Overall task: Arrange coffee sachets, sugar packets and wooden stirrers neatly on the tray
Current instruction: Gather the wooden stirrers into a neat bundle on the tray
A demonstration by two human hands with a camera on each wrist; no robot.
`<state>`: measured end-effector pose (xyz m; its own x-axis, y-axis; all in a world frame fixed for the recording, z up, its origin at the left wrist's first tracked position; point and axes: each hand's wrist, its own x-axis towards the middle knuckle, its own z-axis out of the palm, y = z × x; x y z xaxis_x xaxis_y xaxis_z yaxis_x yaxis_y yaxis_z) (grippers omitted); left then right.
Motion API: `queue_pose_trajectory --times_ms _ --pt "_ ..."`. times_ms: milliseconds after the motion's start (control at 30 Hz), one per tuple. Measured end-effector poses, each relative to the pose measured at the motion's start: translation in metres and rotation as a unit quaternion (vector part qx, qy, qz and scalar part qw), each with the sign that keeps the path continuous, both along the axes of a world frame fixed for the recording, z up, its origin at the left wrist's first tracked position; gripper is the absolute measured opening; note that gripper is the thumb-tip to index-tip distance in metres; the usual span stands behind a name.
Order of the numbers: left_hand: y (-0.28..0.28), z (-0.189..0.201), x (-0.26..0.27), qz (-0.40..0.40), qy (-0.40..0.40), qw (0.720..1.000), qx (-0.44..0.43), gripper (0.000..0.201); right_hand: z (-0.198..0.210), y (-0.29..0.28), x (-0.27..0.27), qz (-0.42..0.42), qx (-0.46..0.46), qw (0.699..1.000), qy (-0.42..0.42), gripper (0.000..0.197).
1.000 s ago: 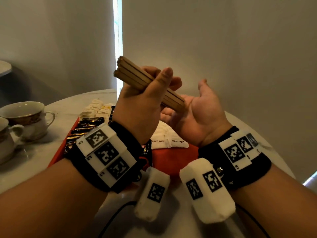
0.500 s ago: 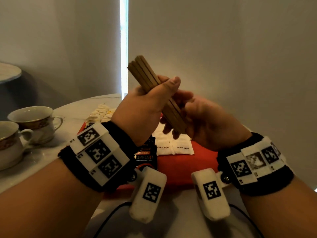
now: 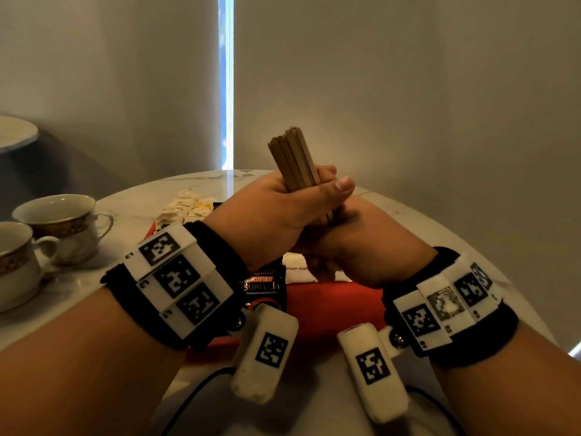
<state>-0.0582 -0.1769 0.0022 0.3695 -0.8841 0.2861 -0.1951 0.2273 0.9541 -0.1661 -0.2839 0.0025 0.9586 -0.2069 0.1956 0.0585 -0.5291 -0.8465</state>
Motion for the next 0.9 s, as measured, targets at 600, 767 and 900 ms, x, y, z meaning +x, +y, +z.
queue_pose_trajectory --times_ms 600,767,900 --pt "0.002 0.01 0.016 0.139 -0.156 0.976 -0.066 0.044 -0.003 -0.004 0.001 0.078 0.084 0.986 0.118 0.037" --pt "0.008 0.015 0.016 0.128 -0.088 0.981 -0.12 0.035 -0.004 -0.004 0.002 0.08 0.096 0.985 0.115 0.029" --pt "0.009 0.015 0.012 0.134 -0.058 0.978 -0.148 0.033 -0.003 -0.009 -0.001 0.085 0.085 0.985 0.125 0.031"
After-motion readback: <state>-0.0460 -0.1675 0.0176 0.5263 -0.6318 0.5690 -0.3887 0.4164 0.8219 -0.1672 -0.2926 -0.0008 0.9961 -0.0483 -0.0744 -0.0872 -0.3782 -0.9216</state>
